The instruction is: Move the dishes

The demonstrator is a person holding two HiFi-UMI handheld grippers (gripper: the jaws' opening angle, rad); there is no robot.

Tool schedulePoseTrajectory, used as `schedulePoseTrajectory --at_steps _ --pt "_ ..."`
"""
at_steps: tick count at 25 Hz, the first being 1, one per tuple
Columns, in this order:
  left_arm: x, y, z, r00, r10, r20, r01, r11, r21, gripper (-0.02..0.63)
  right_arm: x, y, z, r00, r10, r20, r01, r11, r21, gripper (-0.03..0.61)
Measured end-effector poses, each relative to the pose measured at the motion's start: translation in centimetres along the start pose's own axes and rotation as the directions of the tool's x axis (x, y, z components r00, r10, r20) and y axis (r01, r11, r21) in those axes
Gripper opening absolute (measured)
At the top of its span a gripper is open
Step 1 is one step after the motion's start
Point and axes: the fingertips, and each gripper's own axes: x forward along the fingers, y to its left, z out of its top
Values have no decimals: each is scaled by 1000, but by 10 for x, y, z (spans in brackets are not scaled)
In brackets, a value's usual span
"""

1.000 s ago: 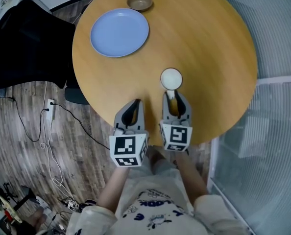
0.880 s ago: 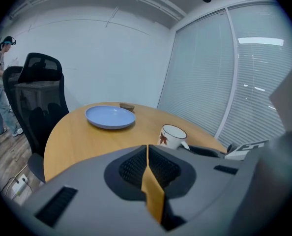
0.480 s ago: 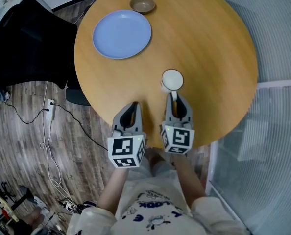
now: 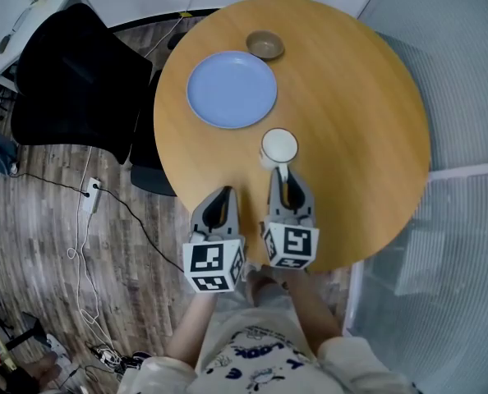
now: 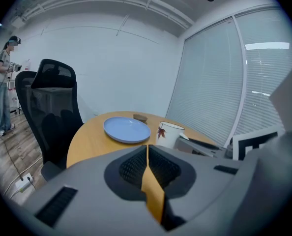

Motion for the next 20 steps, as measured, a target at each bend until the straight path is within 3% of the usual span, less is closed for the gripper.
schedulePoseTrajectory --at_steps 10,16,20 --pt "1 70 29 999 -46 -20 46 998 31 12 48 43 -12 996 -75 -54 76 997 14 57" --pt "14 99 28 995 -87 -55 89 995 47 12 64 50 -35 987 -140 -82 142 990 16 57" --pt "19 107 20 990 -118 -80 123 991 60 12 68 59 -33 985 -163 -51 163 987 1 57"
